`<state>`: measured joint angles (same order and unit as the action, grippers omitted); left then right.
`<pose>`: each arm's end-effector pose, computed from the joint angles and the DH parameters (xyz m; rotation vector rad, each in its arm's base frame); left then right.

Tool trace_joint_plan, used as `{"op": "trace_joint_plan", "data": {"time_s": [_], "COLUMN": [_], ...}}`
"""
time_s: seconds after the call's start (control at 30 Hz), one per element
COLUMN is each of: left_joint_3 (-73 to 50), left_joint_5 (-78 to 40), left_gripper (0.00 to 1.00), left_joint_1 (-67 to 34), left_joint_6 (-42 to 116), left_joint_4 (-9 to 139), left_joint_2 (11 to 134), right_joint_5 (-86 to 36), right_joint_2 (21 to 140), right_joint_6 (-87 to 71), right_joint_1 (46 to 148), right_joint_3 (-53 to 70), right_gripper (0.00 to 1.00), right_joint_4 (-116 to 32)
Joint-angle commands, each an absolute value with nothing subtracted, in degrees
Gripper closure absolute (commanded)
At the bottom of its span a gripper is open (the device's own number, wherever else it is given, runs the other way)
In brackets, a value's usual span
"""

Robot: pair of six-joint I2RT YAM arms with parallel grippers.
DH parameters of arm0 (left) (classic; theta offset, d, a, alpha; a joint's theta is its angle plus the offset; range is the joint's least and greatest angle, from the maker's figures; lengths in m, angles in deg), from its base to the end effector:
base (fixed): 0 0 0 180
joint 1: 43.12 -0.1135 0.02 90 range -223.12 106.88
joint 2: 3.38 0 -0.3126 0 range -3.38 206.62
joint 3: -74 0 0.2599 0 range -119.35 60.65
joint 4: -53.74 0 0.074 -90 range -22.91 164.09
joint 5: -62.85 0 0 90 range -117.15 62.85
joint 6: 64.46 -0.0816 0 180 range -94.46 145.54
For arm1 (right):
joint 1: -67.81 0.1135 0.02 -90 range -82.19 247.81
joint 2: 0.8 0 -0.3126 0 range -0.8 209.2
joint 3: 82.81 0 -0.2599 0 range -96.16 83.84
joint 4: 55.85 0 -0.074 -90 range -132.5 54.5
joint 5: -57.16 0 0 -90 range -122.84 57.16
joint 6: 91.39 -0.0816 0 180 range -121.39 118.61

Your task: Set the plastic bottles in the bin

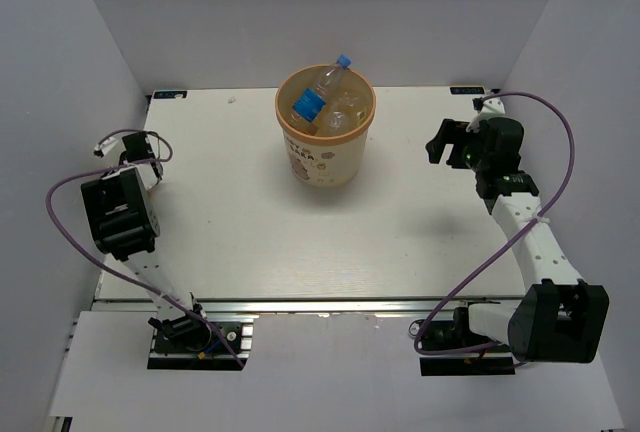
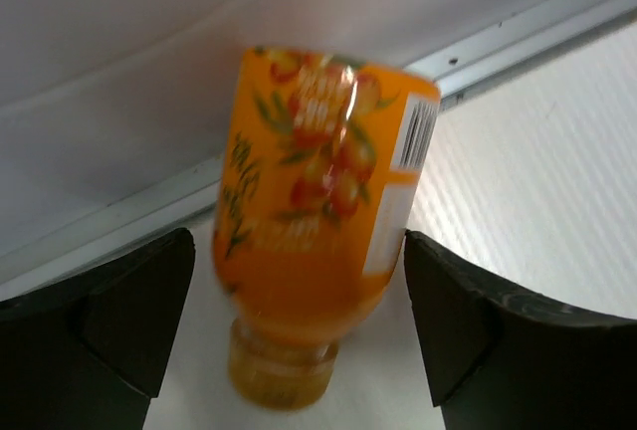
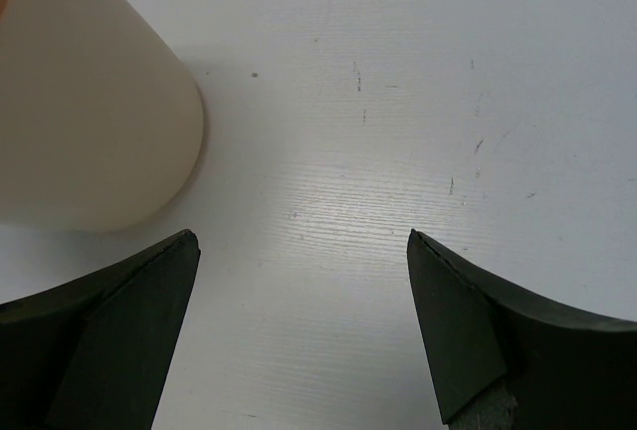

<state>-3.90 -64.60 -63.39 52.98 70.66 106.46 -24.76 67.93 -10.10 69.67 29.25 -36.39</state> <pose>0.3936 0.1983 0.1655 -1.1956 1.9816 0.7228 0.3112 0.0216 0.3476 0.0204 1.9290 0.2592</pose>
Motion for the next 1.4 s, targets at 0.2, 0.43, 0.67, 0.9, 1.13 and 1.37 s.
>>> {"op": "trace_joint_plan", "data": {"time_s": [0.2, 0.43, 0.67, 0.9, 1.13, 1.37], "left_joint_3": [-7.9, -9.7, -21.1, -32.9, -38.8, -38.8], "left_joint_5": [-59.9, -50.9, -31.1, -34.8, -41.8, -43.5], "left_gripper": [0.5, 0.58, 0.56, 0.52, 0.42, 0.18], "left_joint_1": [-64.8, -53.9, -38.9, -20.5, -14.3, -11.7], "left_joint_6": [57.8, 53.9, 53.0, 51.6, 52.7, 54.1], "left_joint_4": [73.9, 74.5, 76.3, 81.0, 85.4, 88.5], "left_joint_2": [102.7, 89.5, 82.1, 86.5, 91.3, 92.7], "right_joint_5": [-25.5, -24.7, -23.7, -23.1, -23.6, -24.6], "right_joint_2": [65.4, 64.9, 63.5, 62.0, 60.6, 60.6], "right_joint_6": [-11.1, -11.5, -11.8, -12.3, -12.4, -12.1], "right_joint_1": [69.4, 69.4, 69.4, 69.4, 69.4, 69.4], "right_joint_3": [26.4, 26.8, 28.2, 29.3, 30.0, 29.7], "right_gripper": [0.11, 0.11, 0.11, 0.11, 0.11, 0.11], "right_joint_4": [-36.2, -36.4, -37.1, -37.6, -38.1, -37.4]}}
